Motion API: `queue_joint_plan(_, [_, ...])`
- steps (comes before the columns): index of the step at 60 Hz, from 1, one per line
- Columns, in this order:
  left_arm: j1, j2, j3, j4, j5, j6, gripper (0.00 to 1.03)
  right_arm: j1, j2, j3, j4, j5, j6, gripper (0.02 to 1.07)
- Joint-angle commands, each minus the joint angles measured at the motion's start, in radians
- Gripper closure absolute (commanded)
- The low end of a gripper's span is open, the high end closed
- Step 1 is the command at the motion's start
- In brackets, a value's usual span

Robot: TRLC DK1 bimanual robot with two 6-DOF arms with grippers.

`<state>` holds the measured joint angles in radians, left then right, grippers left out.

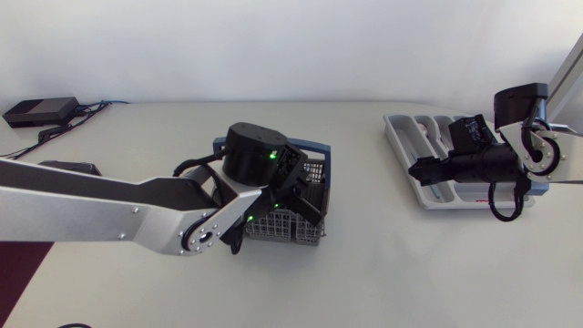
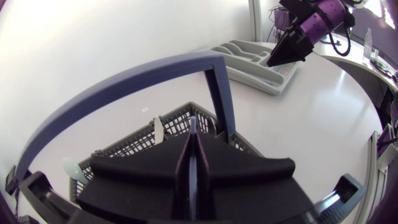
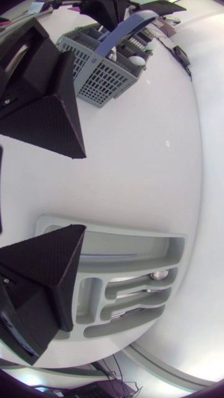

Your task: Unload the cutlery basket into the drawer organizer.

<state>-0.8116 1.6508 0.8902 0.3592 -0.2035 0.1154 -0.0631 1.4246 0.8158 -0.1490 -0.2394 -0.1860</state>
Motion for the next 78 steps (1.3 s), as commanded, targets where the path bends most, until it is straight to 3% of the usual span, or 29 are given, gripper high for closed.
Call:
queue_joint_plan(1, [-0.004,-0.040,-0.074,0.003,-0.005,0.013,1.00,0.009,-0.012,-0.030,0.009,-0.001,0.013,0.30])
queue_joint_plan(19, [-0.061,-0.181,-0.208,0.075,-0.008,0.066,1.00,0.032,-0.013,-0.037,0.016,0.008,0.019,0.30])
queue_joint_plan(33, [-0.066,-0.273,-0.189,0.090,-0.016,0.107,1.00,0.068,-0.062,-0.072,0.032,0.003,0.005,0.30])
queue_joint_plan(46, [-0.044,-0.391,-0.128,0.001,-0.010,0.109,1.00,0.103,-0.193,-0.116,0.029,-0.043,-0.024,0.30])
queue_joint_plan(55, [0.008,-0.473,-0.042,-0.134,0.075,0.058,1.00,0.137,-0.312,-0.119,-0.012,-0.123,-0.020,0.30])
queue_joint_plan(64, [0.066,-0.506,0.056,-0.289,0.217,-0.019,1.00,0.210,-0.418,-0.115,-0.064,-0.199,-0.012,0.30])
queue_joint_plan(78, [0.140,-0.491,0.142,-0.413,0.424,-0.091,1.00,0.385,-0.492,-0.096,-0.129,-0.253,-0.001,0.30])
